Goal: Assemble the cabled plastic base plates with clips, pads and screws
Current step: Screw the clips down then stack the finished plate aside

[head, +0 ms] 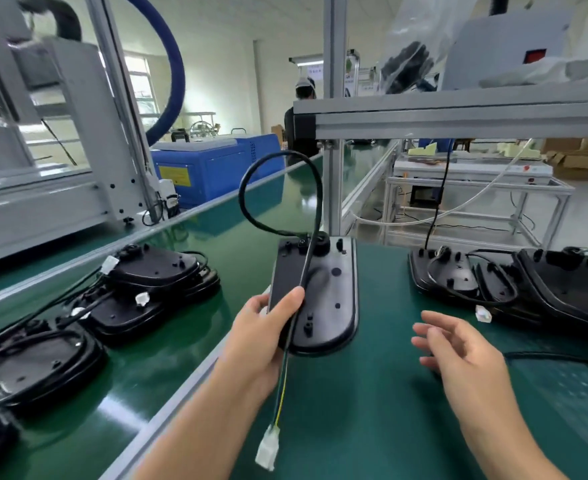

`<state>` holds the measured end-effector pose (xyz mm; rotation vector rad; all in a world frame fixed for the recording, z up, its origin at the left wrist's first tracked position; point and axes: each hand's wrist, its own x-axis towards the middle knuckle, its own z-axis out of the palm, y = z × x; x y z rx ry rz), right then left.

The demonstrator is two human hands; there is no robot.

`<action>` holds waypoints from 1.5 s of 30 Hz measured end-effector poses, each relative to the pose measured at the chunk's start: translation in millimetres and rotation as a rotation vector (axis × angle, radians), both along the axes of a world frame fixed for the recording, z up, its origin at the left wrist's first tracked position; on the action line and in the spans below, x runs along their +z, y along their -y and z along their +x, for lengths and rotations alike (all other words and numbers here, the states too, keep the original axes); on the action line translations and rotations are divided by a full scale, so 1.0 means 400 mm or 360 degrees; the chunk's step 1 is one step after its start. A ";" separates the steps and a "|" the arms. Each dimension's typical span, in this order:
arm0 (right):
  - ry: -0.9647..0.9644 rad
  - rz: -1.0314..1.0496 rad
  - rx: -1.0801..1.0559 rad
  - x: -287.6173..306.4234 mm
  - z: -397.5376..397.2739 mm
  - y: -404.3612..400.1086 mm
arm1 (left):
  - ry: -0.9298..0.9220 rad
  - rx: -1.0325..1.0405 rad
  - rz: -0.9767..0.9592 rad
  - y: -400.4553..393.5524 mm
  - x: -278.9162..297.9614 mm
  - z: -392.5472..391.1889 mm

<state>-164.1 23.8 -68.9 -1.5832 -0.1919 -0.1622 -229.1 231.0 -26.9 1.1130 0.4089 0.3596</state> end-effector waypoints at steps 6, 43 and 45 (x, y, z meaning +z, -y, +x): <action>0.0064 0.0068 0.0267 0.077 0.034 -0.154 | -0.0019 0.0301 0.0033 -0.184 0.062 0.023; -0.0016 0.0185 0.0387 0.018 0.036 -0.121 | -0.0306 0.1193 0.2263 -0.269 0.031 0.045; 0.0011 0.0195 0.0228 0.015 0.044 -0.019 | -0.0183 0.0788 0.2196 -0.143 0.017 0.151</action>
